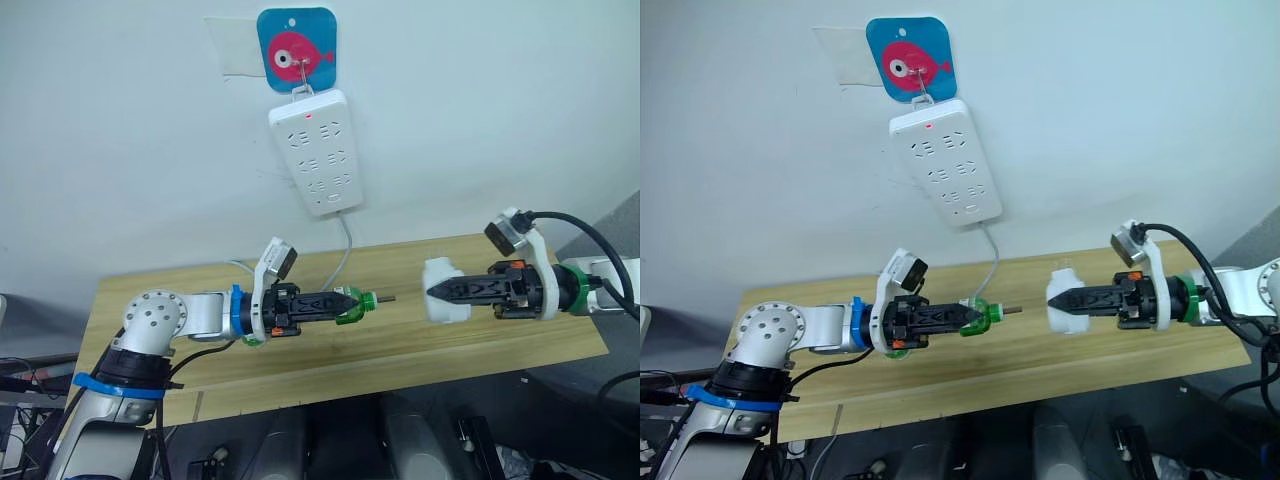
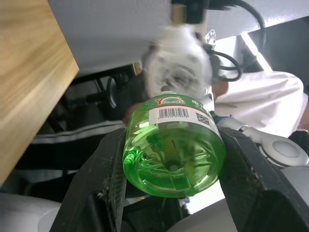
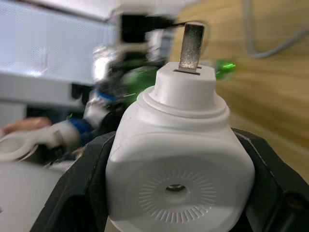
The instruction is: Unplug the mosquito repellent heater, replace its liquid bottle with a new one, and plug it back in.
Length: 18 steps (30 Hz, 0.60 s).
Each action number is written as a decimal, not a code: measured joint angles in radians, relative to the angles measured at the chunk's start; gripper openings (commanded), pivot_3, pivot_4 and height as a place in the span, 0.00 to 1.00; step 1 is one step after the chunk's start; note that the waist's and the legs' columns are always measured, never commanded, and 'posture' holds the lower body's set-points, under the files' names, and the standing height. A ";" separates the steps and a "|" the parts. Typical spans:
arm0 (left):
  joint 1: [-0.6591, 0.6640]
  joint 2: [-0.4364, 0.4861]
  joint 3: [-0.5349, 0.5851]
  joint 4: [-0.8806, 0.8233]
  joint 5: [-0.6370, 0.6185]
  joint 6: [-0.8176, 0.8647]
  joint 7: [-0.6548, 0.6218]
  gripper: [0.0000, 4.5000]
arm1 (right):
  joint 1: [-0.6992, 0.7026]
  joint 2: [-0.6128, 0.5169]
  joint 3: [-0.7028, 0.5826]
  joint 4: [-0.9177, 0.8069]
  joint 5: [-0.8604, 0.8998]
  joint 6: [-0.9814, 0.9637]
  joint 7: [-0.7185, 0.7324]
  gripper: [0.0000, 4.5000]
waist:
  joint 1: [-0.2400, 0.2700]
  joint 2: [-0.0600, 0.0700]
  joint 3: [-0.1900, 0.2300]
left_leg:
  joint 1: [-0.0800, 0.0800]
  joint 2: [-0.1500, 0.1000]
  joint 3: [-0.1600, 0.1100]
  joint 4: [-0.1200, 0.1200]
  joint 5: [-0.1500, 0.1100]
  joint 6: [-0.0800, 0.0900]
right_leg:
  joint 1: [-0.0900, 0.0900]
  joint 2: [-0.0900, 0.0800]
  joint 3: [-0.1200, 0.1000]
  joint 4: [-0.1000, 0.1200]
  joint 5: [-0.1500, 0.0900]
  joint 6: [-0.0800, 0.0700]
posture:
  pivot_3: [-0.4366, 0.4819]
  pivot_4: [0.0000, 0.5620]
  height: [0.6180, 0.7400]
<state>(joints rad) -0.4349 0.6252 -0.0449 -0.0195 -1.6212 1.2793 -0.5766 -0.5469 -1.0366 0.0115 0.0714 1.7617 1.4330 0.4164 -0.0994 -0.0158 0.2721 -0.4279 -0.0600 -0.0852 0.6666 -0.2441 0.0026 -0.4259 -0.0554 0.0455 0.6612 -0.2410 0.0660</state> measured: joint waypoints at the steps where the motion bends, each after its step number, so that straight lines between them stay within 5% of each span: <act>1: 0.010 0.000 0.014 -0.012 -0.003 0.000 0.009 0.50 | 0.006 -0.007 0.001 0.002 -0.073 -0.015 0.001 0.68 | 0.001 0.000 0.000 | 0.000 0.000 0.000 0.000 0.000 0.000 | 0.000 0.000 0.000 0.000 0.000 0.000 | 0.30 0.44 1.00; 9: 0.070 -0.044 0.051 -0.079 -0.001 -0.010 0.073 0.50 | -0.028 -0.024 0.382 0.173 -0.961 -0.372 0.127 0.68 | 0.013 0.000 0.000 | 0.001 -0.001 0.005 0.000 0.000 -0.001 | -0.002 0.001 0.004 0.002 0.000 0.000 | 0.34 0.48 1.00; 18: 0.104 -0.061 0.062 -0.114 0.027 -0.024 0.077 0.50 | -0.189 0.144 0.481 0.547 -1.405 -0.591 0.330 0.68 | 0.015 0.000 0.000 | 0.002 0.000 0.006 -0.001 0.000 0.000 | -0.002 0.000 0.005 0.002 0.000 0.000 | 0.39 0.52 1.00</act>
<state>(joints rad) -0.3312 0.5643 0.0169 -0.1331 -1.5946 1.2553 -0.4993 -0.7358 -0.8922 0.4923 0.6186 0.3568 0.8422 0.7467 -0.0840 -0.0159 0.2723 -0.4262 -0.0601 -0.0797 0.6654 -0.2440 0.0022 -0.4283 -0.0555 0.0509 0.6631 -0.2409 0.0659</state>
